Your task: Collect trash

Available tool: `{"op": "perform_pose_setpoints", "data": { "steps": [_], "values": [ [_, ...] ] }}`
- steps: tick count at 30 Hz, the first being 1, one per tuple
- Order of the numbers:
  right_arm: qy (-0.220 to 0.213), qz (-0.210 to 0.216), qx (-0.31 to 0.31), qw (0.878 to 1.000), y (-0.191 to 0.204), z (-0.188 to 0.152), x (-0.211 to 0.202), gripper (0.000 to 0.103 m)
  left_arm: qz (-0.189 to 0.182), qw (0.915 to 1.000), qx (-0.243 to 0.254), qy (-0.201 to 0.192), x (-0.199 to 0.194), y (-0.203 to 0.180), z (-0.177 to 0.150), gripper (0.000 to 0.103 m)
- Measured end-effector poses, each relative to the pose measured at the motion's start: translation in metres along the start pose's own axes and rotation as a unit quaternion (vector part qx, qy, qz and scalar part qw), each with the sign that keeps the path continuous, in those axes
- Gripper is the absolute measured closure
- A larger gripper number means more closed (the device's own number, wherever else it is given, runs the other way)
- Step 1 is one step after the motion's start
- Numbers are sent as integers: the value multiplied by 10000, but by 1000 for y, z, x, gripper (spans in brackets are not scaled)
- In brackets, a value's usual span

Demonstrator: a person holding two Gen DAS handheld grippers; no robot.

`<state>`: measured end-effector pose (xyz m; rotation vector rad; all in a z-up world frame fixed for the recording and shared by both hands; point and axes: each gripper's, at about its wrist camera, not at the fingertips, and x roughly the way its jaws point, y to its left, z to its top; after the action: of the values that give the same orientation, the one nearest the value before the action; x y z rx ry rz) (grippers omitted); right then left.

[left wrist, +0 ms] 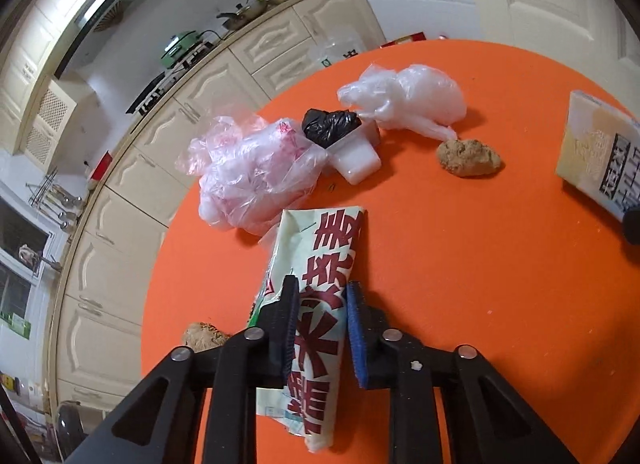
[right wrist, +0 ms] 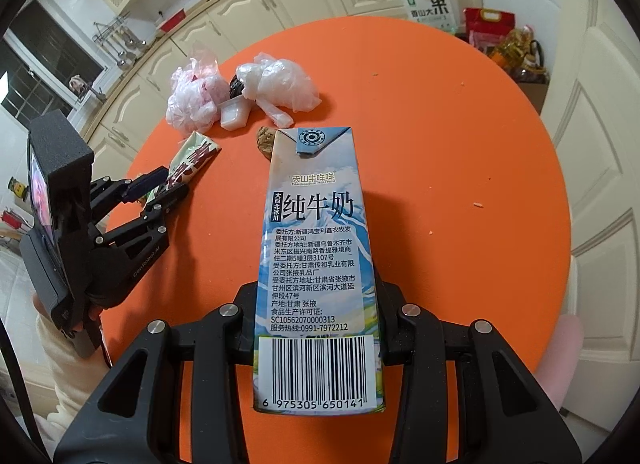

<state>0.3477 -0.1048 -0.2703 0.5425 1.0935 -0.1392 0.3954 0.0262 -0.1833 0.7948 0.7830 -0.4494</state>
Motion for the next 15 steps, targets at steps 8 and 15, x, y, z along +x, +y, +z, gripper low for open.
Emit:
{"op": "perform_pose_setpoints", "data": {
  "steps": [8, 15],
  "values": [
    [19, 50, 23, 10000, -2, -1, 0, 66, -363, 9987, -331, 107, -16, 3, 8, 103],
    [-30, 176, 46, 9998, -4, 0, -4, 66, -101, 9983, -577, 66, -38, 5, -6, 95]
  ]
}}
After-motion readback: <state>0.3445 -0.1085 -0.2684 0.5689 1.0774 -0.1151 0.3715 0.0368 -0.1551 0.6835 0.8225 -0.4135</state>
